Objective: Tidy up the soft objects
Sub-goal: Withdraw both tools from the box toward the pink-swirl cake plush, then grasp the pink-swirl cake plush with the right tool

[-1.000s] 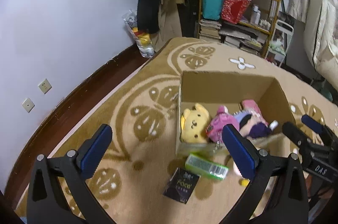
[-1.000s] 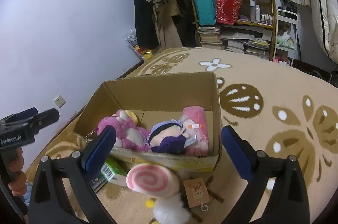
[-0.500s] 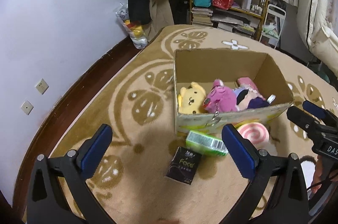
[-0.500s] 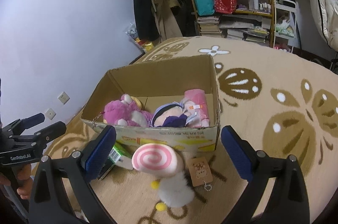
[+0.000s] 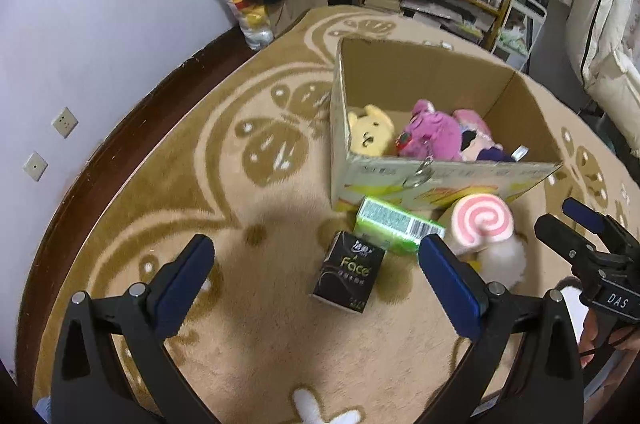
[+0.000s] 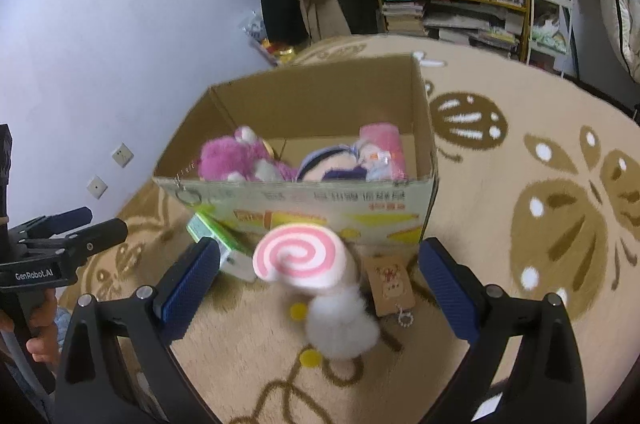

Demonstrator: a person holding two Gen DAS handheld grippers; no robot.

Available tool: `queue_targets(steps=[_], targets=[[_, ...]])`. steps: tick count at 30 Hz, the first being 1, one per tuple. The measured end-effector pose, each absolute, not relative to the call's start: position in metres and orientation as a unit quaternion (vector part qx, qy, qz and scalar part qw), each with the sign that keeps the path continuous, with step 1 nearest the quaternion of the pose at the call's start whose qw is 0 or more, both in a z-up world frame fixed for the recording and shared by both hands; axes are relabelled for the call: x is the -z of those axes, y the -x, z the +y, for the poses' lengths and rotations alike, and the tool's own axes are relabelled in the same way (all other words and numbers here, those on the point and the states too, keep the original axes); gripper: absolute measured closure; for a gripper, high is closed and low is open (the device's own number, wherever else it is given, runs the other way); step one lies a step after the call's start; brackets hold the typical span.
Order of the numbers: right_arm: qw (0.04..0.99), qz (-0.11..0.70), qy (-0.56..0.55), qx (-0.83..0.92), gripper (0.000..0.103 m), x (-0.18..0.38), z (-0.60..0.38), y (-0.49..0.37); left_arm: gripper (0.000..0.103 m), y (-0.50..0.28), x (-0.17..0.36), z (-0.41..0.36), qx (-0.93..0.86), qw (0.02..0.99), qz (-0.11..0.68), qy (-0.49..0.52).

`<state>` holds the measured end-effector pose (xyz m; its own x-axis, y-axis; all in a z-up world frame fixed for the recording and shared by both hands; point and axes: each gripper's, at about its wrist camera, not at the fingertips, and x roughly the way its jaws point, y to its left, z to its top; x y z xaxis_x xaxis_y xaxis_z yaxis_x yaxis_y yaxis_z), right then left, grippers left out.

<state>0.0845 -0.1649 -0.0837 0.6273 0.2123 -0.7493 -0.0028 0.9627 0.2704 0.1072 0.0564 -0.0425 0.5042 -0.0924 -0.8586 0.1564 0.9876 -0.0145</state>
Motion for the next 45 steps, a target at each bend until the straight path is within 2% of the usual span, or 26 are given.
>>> queue_targets(steps=[4, 12, 15, 17, 18, 27, 34, 43, 45], targets=[[0.885, 0.446, -0.123, -0.056, 0.000, 0.095, -0.164, -0.084, 0.002, -0.111, 0.056, 0.049, 0.076, 0.853, 0.513, -0.050], [0.864, 0.489, -0.106, -0.060, 0.013, 0.120, -0.156, -0.091, 0.002, -0.115, 0.082, 0.032, 0.091, 0.832, 0.541, -0.085], [0.855, 0.505, -0.093, -0.065, 0.015, 0.129, -0.151, -0.094, 0.002, -0.116, 0.092, 0.030, 0.092, 0.821, 0.556, -0.089], [0.849, 0.516, -0.087, -0.075, 0.025, 0.136, -0.147, -0.096, 0.002, -0.117, 0.098, 0.028, 0.089, 0.817, 0.561, -0.099], [0.847, 0.520, -0.085, -0.076, 0.027, 0.138, -0.146, -0.097, 0.002, -0.117, 0.100, 0.026, 0.090, 0.815, 0.563, -0.103], [0.839, 0.533, -0.096, -0.058, 0.028, 0.153, -0.153, -0.100, 0.002, -0.127, 0.125, 0.017, 0.073, 0.796, 0.587, -0.127], [0.835, 0.541, -0.087, -0.050, 0.033, 0.159, -0.154, -0.099, 0.002, -0.130, 0.136, 0.016, 0.045, 0.798, 0.583, -0.145], [0.834, 0.546, -0.077, -0.032, 0.057, 0.165, -0.158, -0.098, 0.002, -0.136, 0.149, 0.018, 0.027, 0.797, 0.581, -0.163], [0.832, 0.549, -0.077, -0.031, 0.059, 0.164, -0.159, -0.097, 0.007, -0.135, 0.152, 0.014, 0.028, 0.796, 0.577, -0.180]])
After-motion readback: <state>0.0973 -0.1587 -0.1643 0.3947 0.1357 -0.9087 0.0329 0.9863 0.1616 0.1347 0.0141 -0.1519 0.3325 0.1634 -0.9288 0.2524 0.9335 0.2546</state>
